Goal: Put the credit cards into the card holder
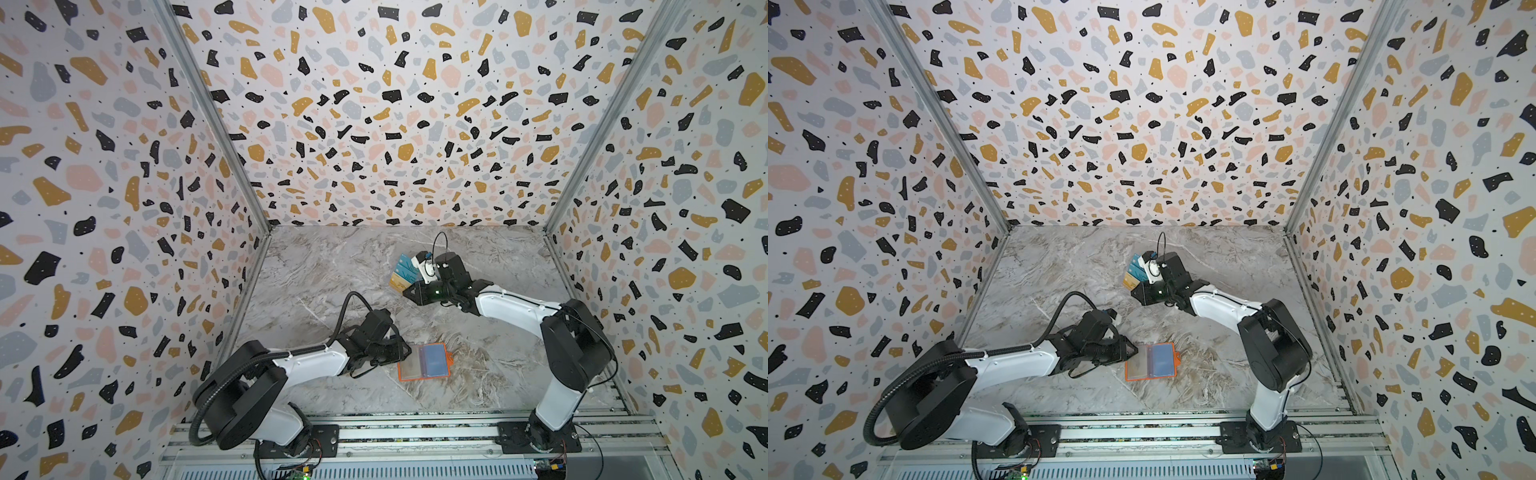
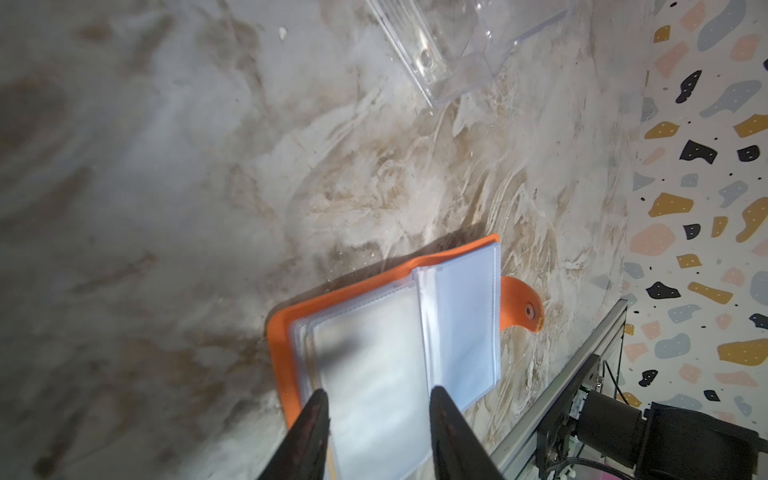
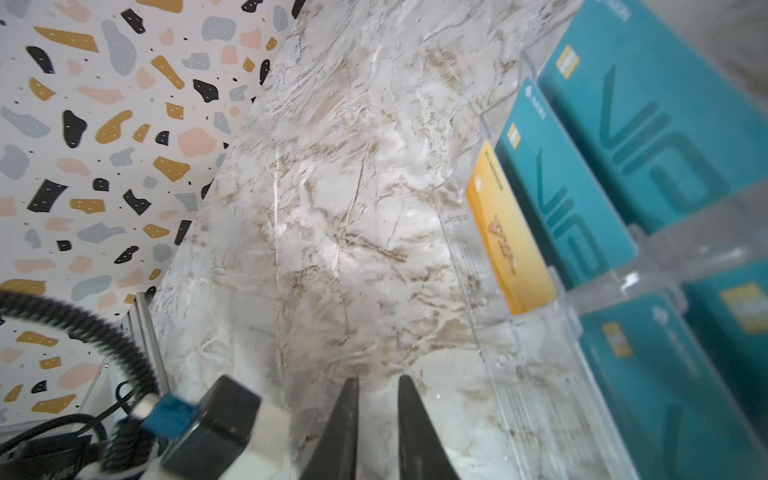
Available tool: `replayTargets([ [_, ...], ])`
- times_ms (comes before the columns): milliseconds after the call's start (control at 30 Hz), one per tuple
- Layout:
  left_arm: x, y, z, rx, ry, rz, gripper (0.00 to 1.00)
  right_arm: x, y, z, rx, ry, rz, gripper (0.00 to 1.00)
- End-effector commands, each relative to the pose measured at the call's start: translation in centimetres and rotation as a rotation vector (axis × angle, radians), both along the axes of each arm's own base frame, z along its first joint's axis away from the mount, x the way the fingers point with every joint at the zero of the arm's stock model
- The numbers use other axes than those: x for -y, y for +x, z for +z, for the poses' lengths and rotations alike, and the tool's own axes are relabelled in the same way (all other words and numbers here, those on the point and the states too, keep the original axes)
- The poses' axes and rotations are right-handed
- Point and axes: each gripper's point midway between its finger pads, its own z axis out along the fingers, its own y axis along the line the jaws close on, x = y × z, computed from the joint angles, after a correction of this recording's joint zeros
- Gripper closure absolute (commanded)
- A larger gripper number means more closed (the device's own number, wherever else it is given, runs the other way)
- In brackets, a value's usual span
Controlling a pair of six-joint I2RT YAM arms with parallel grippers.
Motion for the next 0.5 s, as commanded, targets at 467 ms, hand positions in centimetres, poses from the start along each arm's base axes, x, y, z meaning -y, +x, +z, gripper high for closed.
replayTargets([
  [467,-2.7,0.8,1.0,0.047,-0.021,0.071,0.57,-1.0,7.6,-1.6,0.1,-0.314,0.042,0.71],
])
